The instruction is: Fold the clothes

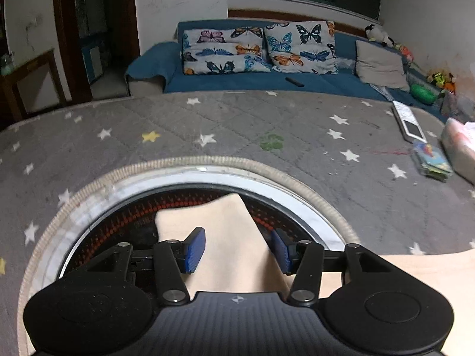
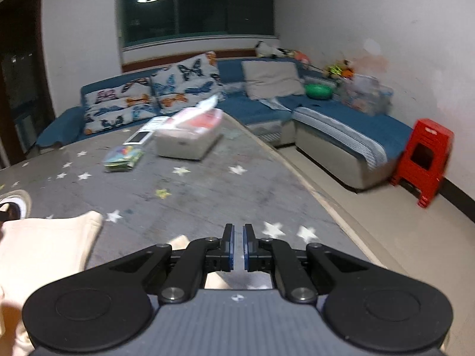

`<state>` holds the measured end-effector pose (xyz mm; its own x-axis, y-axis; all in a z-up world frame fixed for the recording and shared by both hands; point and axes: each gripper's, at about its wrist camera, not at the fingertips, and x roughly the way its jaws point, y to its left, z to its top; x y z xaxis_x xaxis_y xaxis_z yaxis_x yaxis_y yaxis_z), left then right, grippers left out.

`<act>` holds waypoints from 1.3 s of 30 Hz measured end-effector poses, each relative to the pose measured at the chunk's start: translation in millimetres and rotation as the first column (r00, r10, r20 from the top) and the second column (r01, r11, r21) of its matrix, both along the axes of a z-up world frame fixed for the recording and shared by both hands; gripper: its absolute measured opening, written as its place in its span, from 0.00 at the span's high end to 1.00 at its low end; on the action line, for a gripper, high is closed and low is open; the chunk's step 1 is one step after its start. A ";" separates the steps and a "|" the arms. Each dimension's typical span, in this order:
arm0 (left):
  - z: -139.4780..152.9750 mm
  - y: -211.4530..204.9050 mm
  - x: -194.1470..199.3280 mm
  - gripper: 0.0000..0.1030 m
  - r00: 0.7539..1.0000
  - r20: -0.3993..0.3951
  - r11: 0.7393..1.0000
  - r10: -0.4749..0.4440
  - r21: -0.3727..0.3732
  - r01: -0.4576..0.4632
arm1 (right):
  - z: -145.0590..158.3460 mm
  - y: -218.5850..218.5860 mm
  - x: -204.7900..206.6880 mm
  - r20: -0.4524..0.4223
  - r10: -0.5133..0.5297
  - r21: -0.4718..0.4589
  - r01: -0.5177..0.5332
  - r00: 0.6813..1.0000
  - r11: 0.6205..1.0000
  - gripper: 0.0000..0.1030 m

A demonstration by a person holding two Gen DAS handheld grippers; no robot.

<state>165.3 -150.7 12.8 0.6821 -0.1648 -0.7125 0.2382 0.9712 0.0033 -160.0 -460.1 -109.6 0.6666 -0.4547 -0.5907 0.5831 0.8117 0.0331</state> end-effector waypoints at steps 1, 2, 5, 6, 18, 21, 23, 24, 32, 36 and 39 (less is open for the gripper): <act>-0.7 -1.8 1.4 0.50 1.000 0.005 1.000 0.003 0.015 -0.003 | -1.2 -1.0 -2.6 -0.004 -0.004 0.005 0.004 1.000 1.000 0.95; -0.6 -2.8 2.2 0.56 1.000 0.009 1.000 0.005 0.025 -0.005 | -1.9 -1.2 -4.6 -0.006 -0.003 0.009 0.003 1.000 1.000 0.95; 0.3 -2.5 3.4 0.83 1.000 0.018 0.999 0.006 0.033 -0.006 | -1.4 2.5 -7.9 -0.007 0.019 0.014 -0.019 1.000 1.000 0.92; 1.2 0.3 3.4 0.87 1.000 0.014 1.000 0.007 0.019 -0.008 | -0.4 4.6 -7.8 -0.005 0.027 0.012 -0.027 1.000 1.000 0.92; 51.6 69.6 -43.6 0.95 0.989 0.110 0.982 0.097 -0.170 -0.077 | -3.3 40.1 6.9 -0.010 0.166 0.069 -0.165 0.986 0.984 0.67; 69.2 97.7 -66.0 0.95 0.982 0.141 0.969 0.125 -0.228 -0.091 | -7.0 47.5 11.8 -0.022 0.195 0.080 -0.193 0.981 0.978 0.63; 79.5 117.4 -82.1 0.95 0.976 0.164 0.961 0.146 -0.257 -0.101 | -8.8 49.9 14.4 -0.030 0.208 0.087 -0.205 0.978 0.975 0.59; 84.3 127.2 -90.2 0.95 0.972 0.175 0.957 0.157 -0.270 -0.106 | -10.0 50.6 14.8 -0.036 0.213 0.088 -0.209 0.976 0.974 0.59; 103.9 204.0 -170.5 0.95 0.943 0.224 0.930 0.246 -0.329 -0.164 | -20.1 43.8 11.2 -0.084 0.188 0.086 -0.181 0.979 0.980 0.57; 98.2 235.2 -205.2 0.95 0.933 0.202 0.915 0.297 -0.338 -0.219 | -22.7 41.4 4.7 -0.098 0.183 0.078 -0.176 0.978 0.981 0.55; 83.3 253.4 -223.8 0.95 0.926 0.167 0.906 0.340 -0.324 -0.274 | -22.2 41.0 0.0 -0.097 0.172 0.071 -0.166 0.980 0.984 0.55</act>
<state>-58.5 102.7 96.2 0.8628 -0.0988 -0.4957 -0.0461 0.9613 -0.2718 -160.0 -419.0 -131.8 0.6652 -0.3004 -0.6835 0.4404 0.8971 0.0343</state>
